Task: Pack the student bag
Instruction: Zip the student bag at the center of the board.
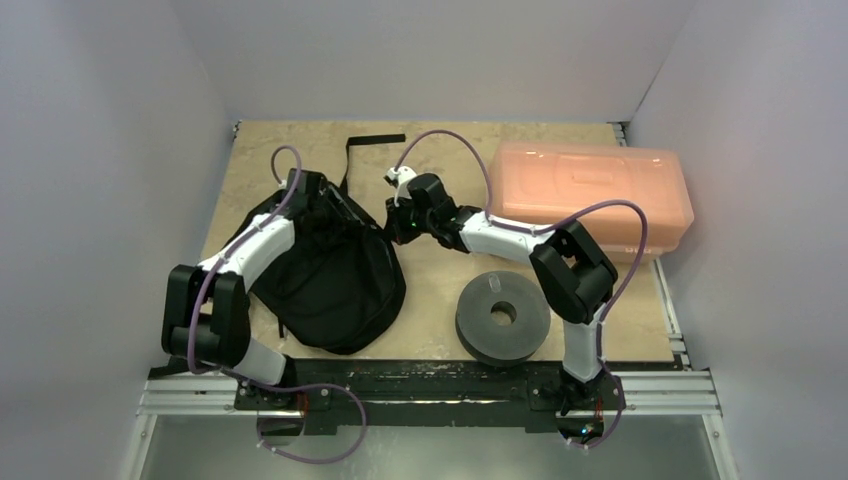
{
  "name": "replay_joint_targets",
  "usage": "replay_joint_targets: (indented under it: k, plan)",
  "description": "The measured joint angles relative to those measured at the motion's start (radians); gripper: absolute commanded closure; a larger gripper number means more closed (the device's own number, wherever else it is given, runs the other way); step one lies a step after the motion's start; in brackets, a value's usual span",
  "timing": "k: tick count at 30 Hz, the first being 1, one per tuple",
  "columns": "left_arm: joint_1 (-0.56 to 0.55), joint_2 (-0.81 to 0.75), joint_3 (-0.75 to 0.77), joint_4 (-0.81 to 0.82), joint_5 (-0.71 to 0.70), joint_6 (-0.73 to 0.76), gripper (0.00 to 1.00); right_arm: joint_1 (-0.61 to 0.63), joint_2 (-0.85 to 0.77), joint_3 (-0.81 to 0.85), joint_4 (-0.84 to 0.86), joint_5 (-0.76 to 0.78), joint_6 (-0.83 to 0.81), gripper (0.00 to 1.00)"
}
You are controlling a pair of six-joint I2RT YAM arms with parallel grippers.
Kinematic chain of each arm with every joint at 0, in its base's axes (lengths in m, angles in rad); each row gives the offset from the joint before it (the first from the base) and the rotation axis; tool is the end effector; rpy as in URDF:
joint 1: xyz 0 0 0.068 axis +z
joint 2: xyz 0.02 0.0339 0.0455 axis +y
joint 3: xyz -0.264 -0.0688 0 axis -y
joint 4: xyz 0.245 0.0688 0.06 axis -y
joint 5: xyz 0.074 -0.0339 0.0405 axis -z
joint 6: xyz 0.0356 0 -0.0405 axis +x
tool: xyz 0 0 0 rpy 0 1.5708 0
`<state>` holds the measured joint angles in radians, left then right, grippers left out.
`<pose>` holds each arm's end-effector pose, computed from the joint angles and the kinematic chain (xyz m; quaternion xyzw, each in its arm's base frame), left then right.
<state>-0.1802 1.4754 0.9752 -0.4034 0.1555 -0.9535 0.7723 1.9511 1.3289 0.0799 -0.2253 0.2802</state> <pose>0.3002 -0.0603 0.2257 -0.3317 0.8821 -0.2372 0.2360 0.3133 0.3163 0.2085 -0.2644 0.8256 0.3301 0.3735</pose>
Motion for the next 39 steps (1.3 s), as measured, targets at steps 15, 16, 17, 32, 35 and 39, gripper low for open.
replay_joint_targets:
  k: [15,16,17,32,35,39]
  plan:
    - [0.012,0.106,0.084,0.008,-0.006,0.068,0.39,0.090,-0.320,-0.373,0.018,0.060,0.027,1.00]
    - [0.008,0.099,0.087,0.002,-0.006,0.076,0.39,0.083,-0.315,-0.364,0.013,0.059,0.023,1.00]
    - [-0.001,0.088,0.088,-0.009,-0.011,0.084,0.39,0.076,-0.310,-0.351,0.010,0.058,0.019,1.00]
    - [-0.320,0.231,0.457,-0.491,-0.251,0.033,0.47,0.046,-0.369,-0.341,0.018,0.082,-0.036,1.00]
    - [-0.317,0.334,0.510,-0.538,-0.275,0.010,0.72,0.048,-0.407,-0.379,0.033,0.093,-0.040,1.00]
    - [-0.282,0.426,0.553,-0.556,-0.229,-0.002,1.00,0.071,-0.444,-0.433,0.055,0.109,-0.047,1.00]
